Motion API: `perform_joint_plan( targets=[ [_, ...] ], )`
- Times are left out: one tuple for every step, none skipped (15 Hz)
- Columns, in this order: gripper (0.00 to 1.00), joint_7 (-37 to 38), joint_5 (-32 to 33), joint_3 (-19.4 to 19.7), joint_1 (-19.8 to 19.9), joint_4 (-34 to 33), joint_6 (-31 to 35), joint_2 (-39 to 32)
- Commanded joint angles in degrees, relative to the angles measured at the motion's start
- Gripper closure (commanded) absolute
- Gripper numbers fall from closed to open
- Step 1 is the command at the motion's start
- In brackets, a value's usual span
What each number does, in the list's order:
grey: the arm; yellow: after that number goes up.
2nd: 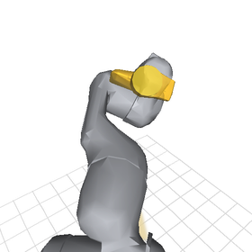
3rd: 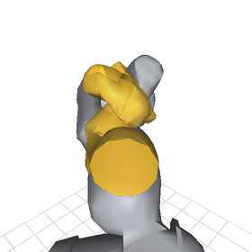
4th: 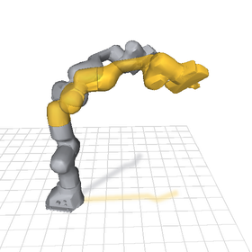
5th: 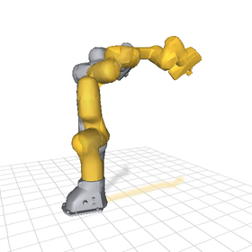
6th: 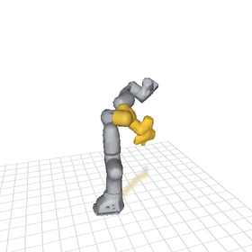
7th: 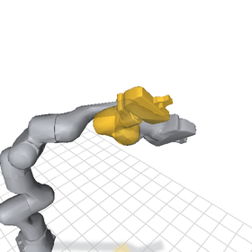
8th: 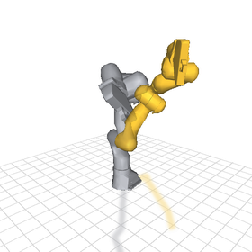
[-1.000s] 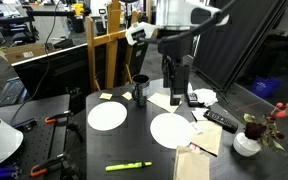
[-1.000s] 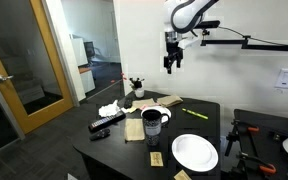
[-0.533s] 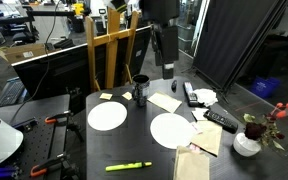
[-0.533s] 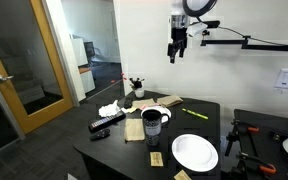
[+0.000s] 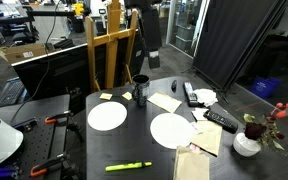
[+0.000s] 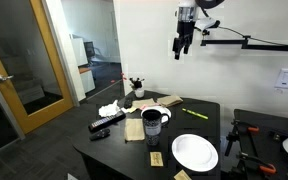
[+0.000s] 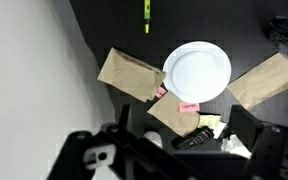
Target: Take the marker from the cup and place it on the table
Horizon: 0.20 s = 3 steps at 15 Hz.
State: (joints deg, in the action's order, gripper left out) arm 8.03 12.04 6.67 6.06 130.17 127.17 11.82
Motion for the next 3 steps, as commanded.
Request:
perform_joint_plan(
  targets=[
    [0.00, -0.2, -0.2, -0.6, 0.7, -0.1, -0.1, -0.2],
    [0.00, -0.2, -0.2, -0.6, 0.7, -0.1, -0.1, -0.3],
    [0.00, -0.2, -0.2, -0.6, 0.7, -0.1, -0.1, -0.3]
  ],
)
